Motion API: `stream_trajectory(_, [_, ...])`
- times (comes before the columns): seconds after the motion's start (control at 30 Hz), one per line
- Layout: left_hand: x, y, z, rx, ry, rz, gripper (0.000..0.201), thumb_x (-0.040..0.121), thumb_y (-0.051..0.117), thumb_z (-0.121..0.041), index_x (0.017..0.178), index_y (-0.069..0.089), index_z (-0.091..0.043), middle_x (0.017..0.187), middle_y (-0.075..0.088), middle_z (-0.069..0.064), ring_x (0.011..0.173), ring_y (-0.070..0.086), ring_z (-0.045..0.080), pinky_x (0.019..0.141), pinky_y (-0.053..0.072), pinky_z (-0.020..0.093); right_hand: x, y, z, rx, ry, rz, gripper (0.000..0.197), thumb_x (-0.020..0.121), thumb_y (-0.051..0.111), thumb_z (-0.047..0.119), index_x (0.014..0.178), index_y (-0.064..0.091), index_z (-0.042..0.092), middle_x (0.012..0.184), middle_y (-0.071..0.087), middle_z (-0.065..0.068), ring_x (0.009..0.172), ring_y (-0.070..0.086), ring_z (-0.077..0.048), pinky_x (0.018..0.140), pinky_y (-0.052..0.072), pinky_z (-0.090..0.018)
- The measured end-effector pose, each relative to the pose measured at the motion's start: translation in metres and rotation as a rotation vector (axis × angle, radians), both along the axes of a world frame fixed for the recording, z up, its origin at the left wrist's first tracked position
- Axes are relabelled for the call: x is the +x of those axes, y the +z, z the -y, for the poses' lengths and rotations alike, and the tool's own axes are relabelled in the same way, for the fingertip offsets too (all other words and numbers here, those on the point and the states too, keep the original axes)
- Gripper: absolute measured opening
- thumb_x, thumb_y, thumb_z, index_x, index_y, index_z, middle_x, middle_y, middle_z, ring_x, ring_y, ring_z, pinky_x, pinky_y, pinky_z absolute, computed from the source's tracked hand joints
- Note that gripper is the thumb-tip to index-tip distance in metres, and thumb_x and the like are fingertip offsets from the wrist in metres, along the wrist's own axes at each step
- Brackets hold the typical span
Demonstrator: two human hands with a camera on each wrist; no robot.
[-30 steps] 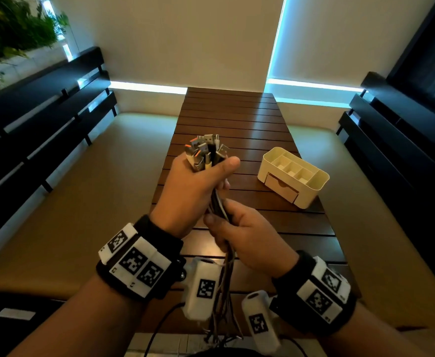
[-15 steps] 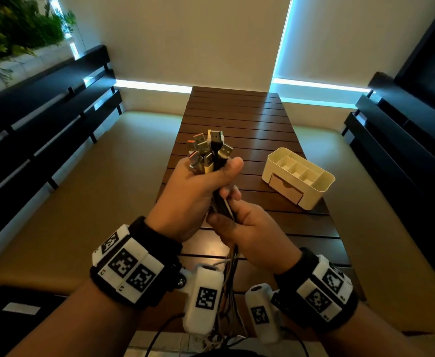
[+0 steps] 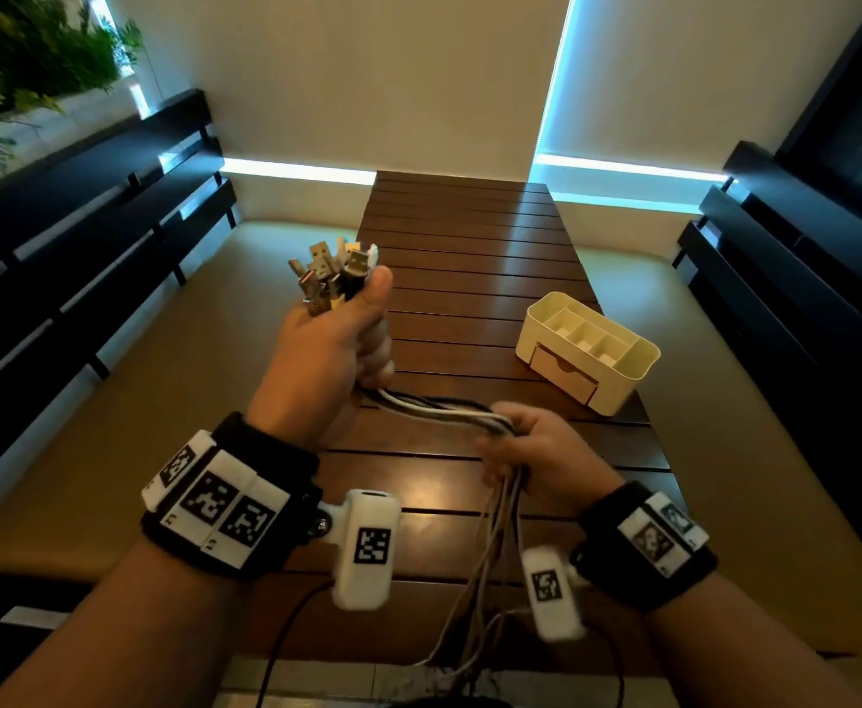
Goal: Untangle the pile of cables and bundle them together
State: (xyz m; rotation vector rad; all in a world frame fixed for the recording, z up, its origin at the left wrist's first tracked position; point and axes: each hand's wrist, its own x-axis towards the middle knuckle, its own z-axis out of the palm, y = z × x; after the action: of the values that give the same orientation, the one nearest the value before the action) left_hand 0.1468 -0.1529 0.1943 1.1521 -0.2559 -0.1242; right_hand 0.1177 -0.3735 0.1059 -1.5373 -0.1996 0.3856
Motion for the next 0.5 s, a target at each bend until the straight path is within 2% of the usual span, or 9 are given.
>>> stream_trajectory(0.03, [0.002, 0.001, -0.001, -0.023, 0.023, -0.006, 0.032, 0.101, 0.051, -0.026, 0.073, 0.039, -0.018, 0.051, 0.023, -0.003, 0.042, 0.020, 0.010, 0.042, 0.024, 0.023, 0.007, 0.010, 0.005, -0.038, -0.051, 0.068, 0.007, 0.087, 0.067, 0.014, 0.084, 0.068, 0.020, 0.066, 0.057, 0.007, 0.060, 0.053, -0.011, 0.064, 0.048, -0.029])
stream_trajectory(0.07, [0.004, 0.004, -0.002, -0.050, 0.032, 0.011, 0.032, 0.101, 0.051, -0.027, 0.072, 0.040, -0.017, 0.050, 0.025, -0.004, 0.041, 0.021, 0.009, 0.043, 0.026, 0.023, 0.016, 0.023, 0.009, -0.124, -0.120, 0.165, 0.005, 0.087, 0.069, 0.020, 0.084, 0.069, 0.024, 0.063, 0.057, 0.009, 0.058, 0.052, -0.009, 0.061, 0.047, -0.027])
stream_trajectory(0.13, [0.009, 0.018, 0.001, -0.113, 0.022, 0.101, 0.033, 0.100, 0.052, -0.027, 0.072, 0.040, -0.017, 0.049, 0.029, -0.006, 0.041, 0.027, 0.009, 0.045, 0.031, 0.024, 0.038, 0.060, 0.012, -0.254, -0.283, 0.378, 0.004, 0.078, 0.073, 0.035, 0.081, 0.071, 0.033, 0.062, 0.058, 0.011, 0.059, 0.051, -0.009, 0.061, 0.044, -0.031])
stream_trajectory(0.17, [0.013, 0.028, 0.004, -0.147, 0.024, 0.158, 0.032, 0.100, 0.052, -0.025, 0.071, 0.040, -0.016, 0.048, 0.031, -0.007, 0.041, 0.029, 0.009, 0.047, 0.033, 0.024, 0.050, 0.084, 0.011, -0.245, -0.348, 0.462, 0.004, 0.078, 0.072, 0.033, 0.081, 0.071, 0.033, 0.063, 0.060, 0.011, 0.059, 0.052, -0.008, 0.061, 0.044, -0.031])
stream_trajectory(0.27, [0.024, 0.064, 0.008, -0.232, 0.048, 0.322, 0.031, 0.101, 0.050, -0.023, 0.072, 0.042, -0.015, 0.048, 0.035, -0.008, 0.043, 0.033, 0.008, 0.050, 0.035, 0.026, 0.077, 0.147, 0.006, -0.077, -0.436, 0.645, 0.013, 0.082, 0.071, 0.011, 0.086, 0.066, 0.023, 0.063, 0.064, 0.012, 0.057, 0.052, -0.005, 0.059, 0.043, -0.024])
stream_trajectory(0.3, [0.027, 0.072, 0.006, -0.245, 0.058, 0.356, 0.030, 0.101, 0.050, -0.023, 0.073, 0.042, -0.015, 0.049, 0.036, -0.008, 0.044, 0.033, 0.008, 0.051, 0.035, 0.026, 0.083, 0.157, 0.004, -0.070, -0.436, 0.678, 0.014, 0.081, 0.071, 0.011, 0.085, 0.066, 0.024, 0.063, 0.062, 0.012, 0.056, 0.050, -0.007, 0.058, 0.043, -0.026])
stream_trajectory(0.4, [0.034, 0.070, 0.001, -0.217, 0.084, 0.334, 0.033, 0.100, 0.053, -0.025, 0.071, 0.041, -0.016, 0.048, 0.032, -0.007, 0.044, 0.029, 0.009, 0.049, 0.034, 0.025, 0.089, 0.140, 0.002, -0.152, -0.379, 0.636, 0.012, 0.080, 0.070, 0.017, 0.082, 0.067, 0.028, 0.061, 0.057, 0.009, 0.054, 0.046, -0.012, 0.058, 0.040, -0.034])
stream_trajectory(0.5, [0.037, 0.040, -0.001, -0.035, 0.113, 0.207, 0.036, 0.099, 0.056, -0.023, 0.067, 0.040, -0.019, 0.050, 0.027, -0.004, 0.042, 0.026, 0.010, 0.046, 0.032, 0.025, 0.085, 0.099, -0.001, -0.260, -0.297, 0.531, 0.014, 0.088, 0.068, 0.009, 0.085, 0.063, 0.022, 0.057, 0.056, 0.013, 0.053, 0.046, -0.008, 0.056, 0.040, -0.030])
